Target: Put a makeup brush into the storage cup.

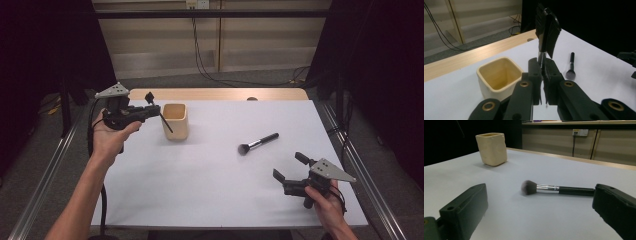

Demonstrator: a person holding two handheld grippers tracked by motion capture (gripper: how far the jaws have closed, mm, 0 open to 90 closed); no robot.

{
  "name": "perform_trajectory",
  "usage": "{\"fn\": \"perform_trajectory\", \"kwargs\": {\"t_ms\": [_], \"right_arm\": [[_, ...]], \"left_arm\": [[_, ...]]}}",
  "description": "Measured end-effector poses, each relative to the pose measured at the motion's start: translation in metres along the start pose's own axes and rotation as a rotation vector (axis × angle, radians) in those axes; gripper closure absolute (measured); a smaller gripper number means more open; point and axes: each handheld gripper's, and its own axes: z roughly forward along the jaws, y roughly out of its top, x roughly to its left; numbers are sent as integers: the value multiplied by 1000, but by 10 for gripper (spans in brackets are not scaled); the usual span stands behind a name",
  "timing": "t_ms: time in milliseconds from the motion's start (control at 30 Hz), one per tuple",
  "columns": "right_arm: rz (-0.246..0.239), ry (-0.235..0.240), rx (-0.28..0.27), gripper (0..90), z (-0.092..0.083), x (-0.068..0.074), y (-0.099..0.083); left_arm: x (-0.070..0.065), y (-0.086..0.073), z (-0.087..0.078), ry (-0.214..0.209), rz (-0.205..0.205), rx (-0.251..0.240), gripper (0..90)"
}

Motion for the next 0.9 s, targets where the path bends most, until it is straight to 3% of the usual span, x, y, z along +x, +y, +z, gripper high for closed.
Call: {"fn": "perform_trajectory", "kwargs": {"t_ms": [233,300,733,900], "right_arm": [[3,-2,4,0,0,-1,0],[3,-4,3,0,0,-2,0],[0,1,2,0,0,-1,0],[0,4,3,0,1,-1,0]], "left_arm": [[12,3,7,36,-22,-15,859],[13,5,8,62,-9,-19,859],[31,13,22,103,-34,-56,859],[35,11,30,113,-32,-40,859]]}}
